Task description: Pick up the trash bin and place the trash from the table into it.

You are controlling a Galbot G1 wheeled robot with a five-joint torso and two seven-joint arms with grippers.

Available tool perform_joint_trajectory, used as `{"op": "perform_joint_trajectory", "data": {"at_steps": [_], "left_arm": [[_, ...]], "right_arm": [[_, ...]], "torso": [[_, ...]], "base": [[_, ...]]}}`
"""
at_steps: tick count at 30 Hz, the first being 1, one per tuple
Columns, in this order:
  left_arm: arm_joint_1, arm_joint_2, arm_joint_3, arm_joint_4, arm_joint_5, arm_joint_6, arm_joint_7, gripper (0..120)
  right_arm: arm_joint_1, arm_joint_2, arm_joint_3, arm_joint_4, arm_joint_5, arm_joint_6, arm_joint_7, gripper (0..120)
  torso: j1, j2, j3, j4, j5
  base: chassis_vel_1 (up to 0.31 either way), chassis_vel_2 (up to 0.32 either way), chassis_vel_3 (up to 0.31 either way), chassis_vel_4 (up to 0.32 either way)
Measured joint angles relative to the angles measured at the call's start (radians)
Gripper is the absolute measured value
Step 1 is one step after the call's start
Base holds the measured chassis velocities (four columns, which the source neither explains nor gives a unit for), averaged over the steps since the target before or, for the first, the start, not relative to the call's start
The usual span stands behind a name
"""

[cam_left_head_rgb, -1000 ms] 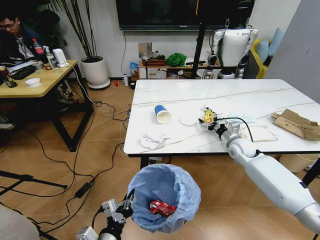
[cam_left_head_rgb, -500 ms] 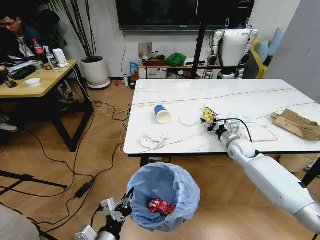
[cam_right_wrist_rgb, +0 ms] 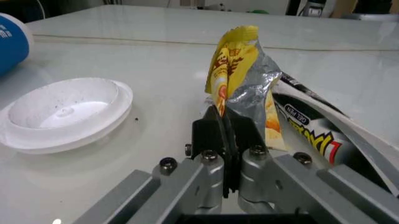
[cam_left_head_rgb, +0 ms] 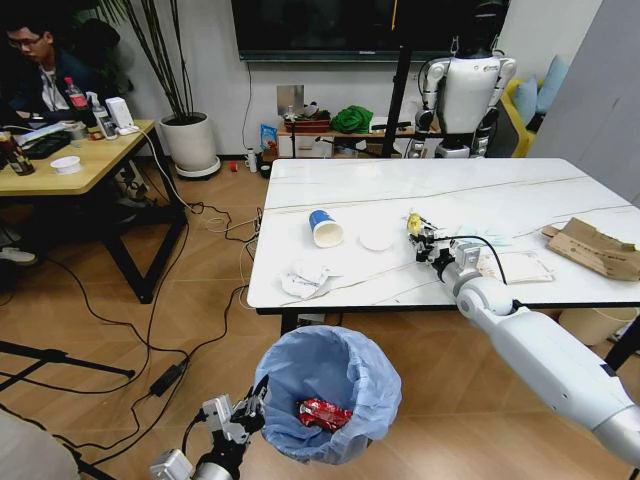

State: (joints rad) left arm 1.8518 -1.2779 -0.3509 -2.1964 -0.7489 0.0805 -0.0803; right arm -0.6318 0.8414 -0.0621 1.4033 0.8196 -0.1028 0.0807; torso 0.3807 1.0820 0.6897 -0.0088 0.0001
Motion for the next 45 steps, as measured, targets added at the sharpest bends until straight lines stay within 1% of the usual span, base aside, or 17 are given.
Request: {"op": "perform_joint_trajectory", "data": {"at_steps": [4, 7, 8, 9, 11, 13, 14, 17, 18, 20, 27, 29, 33, 36, 39, 44, 45], "left_arm": [[-0.002, 0.004, 0.009, -0.001, 0.000, -0.001, -0.001, 0], [-0.011, 0.012, 0.025, -0.001, 0.004, -0.002, -0.005, 0], [-0.014, 0.014, 0.029, -0.001, 0.004, -0.002, -0.008, 0], [-0.014, 0.014, 0.029, -0.001, 0.004, -0.002, -0.008, 0], [-0.024, 0.013, 0.040, 0.002, 0.007, -0.003, -0.014, 0], [-0.023, 0.001, 0.044, 0.002, 0.010, -0.009, -0.010, 0], [-0.023, 0.001, 0.044, 0.002, 0.010, -0.009, -0.010, 0], [-0.028, -0.012, 0.041, 0.010, 0.008, -0.019, 0.001, 0], [-0.028, -0.012, 0.041, 0.010, 0.008, -0.019, 0.001, 0], [-0.032, -0.026, 0.037, 0.013, -0.001, -0.023, 0.006, 0], [-0.056, -0.031, 0.041, 0.018, -0.029, -0.025, 0.014, 0], [-0.054, -0.030, 0.040, 0.017, -0.036, -0.028, 0.018, 0], [-0.044, -0.026, 0.029, -0.001, -0.041, -0.029, 0.020, 0], [-0.036, -0.022, 0.019, -0.017, -0.046, -0.029, 0.020, 0], [-0.024, -0.021, 0.004, -0.032, -0.049, -0.031, 0.021, 0], [-0.019, -0.024, 0.001, -0.037, -0.049, -0.031, 0.021, 0], [-0.014, -0.026, 0.000, -0.039, -0.047, -0.031, 0.022, 0]], "right_arm": [[-0.044, -0.041, 0.043, 0.093, 0.010, -0.003, 0.008, 0], [-0.149, -0.135, 0.120, 0.308, 0.038, -0.004, 0.000, 0], [-0.178, -0.162, 0.135, 0.363, 0.048, -0.004, -0.004, 0], [-0.178, -0.162, 0.135, 0.363, 0.048, -0.004, -0.004, 0], [-0.232, -0.229, 0.152, 0.514, 0.079, 0.005, -0.011, 0], [-0.241, -0.280, 0.118, 0.642, 0.095, 0.027, -0.024, 0], [-0.241, -0.280, 0.118, 0.642, 0.095, 0.027, -0.024, 0], [-0.235, -0.329, 0.045, 0.793, 0.099, 0.052, -0.046, 0], [-0.235, -0.329, 0.045, 0.793, 0.099, 0.052, -0.046, 0], [-0.210, -0.343, -0.021, 0.858, 0.096, 0.073, -0.077, 0], [-0.231, -0.391, -0.103, 0.878, 0.003, 0.156, -0.188, 0], [-0.269, -0.418, -0.116, 0.867, -0.049, 0.186, -0.253, 0], [-0.278, -0.441, -0.143, 0.849, -0.124, 0.204, -0.305, 0], [-0.288, -0.455, -0.148, 0.845, -0.154, 0.206, -0.323, 5], [-0.317, -0.463, -0.145, 0.837, -0.204, 0.212, -0.334, 22], [-0.331, -0.461, -0.136, 0.830, -0.220, 0.213, -0.336, 33], [-0.340, -0.454, -0.123, 0.826, -0.221, 0.214, -0.336, 50]], "torso": [[0.000, 0.000, 0.000, 0.0002, 0.0003], [0.000, 0.000, 0.000, -0.0002, -0.0005], [0.000, 0.000, 0.000, -0.0003, -0.0001], [0.000, 0.000, 0.000, -0.0003, -0.0001], [0.000, 0.000, 0.000, -0.0007, -0.0004], [0.000, 0.000, 0.000, 0.0003, -0.0005], [0.000, 0.000, 0.000, 0.0003, -0.0005], [0.000, 0.000, 0.000, 0.0003, -0.0003], [0.000, 0.000, 0.000, 0.0003, -0.0003], [0.000, 0.000, 0.000, 0.0003, -0.0002], [0.000, 0.000, 0.000, -0.0001, 0.0000], [0.000, 0.000, 0.000, -0.0002, -0.0002], [0.000, 0.000, 0.000, 0.0001, 0.0001], [0.000, 0.000, 0.000, 0.0001, -0.0003], [0.000, 0.000, 0.000, 0.0001, 0.0000], [0.000, 0.000, 0.000, 0.0000, -0.0002], [0.000, 0.000, 0.000, 0.0001, -0.0001]], "base": [[0.000, 0.000, 0.000, 0.000], [0.000, 0.000, 0.000, 0.000], [0.000, 0.000, 0.000, 0.000], [0.000, 0.000, 0.000, 0.000], [0.000, 0.000, 0.000, 0.000], [0.000, 0.000, 0.000, 0.000], [0.000, 0.000, 0.000, 0.000], [0.000, 0.000, 0.000, 0.000], [0.000, 0.000, 0.000, 0.000], [0.000, 0.000, 0.000, 0.000], [0.000, 0.000, 0.000, 0.000], [0.000, 0.000, 0.000, 0.000], [0.000, 0.000, 0.000, 0.000], [0.000, 0.000, 0.000, 0.000], [0.000, 0.000, 0.000, 0.000], [0.000, 0.000, 0.000, 0.000], [0.000, 0.000, 0.000, 0.000]]}}
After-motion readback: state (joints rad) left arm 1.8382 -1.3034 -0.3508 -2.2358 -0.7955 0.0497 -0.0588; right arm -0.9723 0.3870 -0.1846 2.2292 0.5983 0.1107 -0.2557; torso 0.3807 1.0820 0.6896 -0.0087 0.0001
